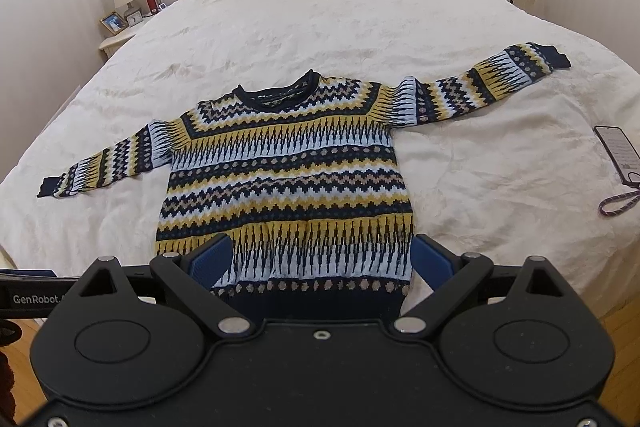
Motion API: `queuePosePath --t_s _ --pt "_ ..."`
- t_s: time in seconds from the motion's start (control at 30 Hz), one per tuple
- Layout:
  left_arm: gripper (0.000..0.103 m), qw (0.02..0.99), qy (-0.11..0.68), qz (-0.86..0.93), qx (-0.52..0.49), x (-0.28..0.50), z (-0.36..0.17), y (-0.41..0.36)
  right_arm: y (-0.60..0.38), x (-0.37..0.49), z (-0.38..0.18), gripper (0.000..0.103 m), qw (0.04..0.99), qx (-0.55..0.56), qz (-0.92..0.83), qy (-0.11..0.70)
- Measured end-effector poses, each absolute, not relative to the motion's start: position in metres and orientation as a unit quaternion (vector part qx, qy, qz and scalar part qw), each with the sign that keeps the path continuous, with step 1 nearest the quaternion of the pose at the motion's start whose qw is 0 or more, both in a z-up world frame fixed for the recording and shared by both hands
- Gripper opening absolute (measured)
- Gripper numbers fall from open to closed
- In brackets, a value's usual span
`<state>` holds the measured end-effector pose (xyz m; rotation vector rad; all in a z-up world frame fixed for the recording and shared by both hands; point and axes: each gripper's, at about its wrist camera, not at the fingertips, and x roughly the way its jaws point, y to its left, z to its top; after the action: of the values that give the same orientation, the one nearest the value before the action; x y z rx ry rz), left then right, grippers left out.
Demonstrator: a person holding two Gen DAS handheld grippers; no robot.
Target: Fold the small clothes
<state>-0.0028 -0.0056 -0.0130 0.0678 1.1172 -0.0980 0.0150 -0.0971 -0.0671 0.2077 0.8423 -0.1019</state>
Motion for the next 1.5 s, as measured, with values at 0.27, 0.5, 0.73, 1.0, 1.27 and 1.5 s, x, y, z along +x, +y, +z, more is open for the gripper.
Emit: queuePosePath --t_s 0.27,0.5,0.73,1.0,1.27,1.5 --pt "0.084 0.845 0.532 -0.046 0.031 -0.002 -0.016 -0.006 -0.098 0.02 -0.069 0.095 0.904 0.1 -0.049 0.412" --pt "0.084 0.839 0.541 -0.046 0.034 0.003 -0.02 -0.01 -0.097 0.025 -0.072 0.095 0.901 0.101 -0.047 0.418" --pt "0.084 0.836 0.547 -0.042 0.031 0.008 -0.021 -0.009 -0.101 0.029 -0.075 0.095 0.897 0.104 -0.04 0.429" --pt "0.084 0.831 0.555 -0.04 0.032 0.017 -0.026 -0.011 -0.104 0.039 -0.078 0.095 0.892 0.103 -0.04 0.439" --pt "0.084 0.822 0.567 -0.038 0.033 0.038 -0.032 -0.01 -0.105 0.058 -0.088 0.095 0.882 0.108 -0.042 0.458" --pt "0.084 0.82 0.57 -0.043 0.034 0.07 -0.035 -0.012 -0.106 0.084 -0.092 0.095 0.879 0.114 -0.04 0.462"
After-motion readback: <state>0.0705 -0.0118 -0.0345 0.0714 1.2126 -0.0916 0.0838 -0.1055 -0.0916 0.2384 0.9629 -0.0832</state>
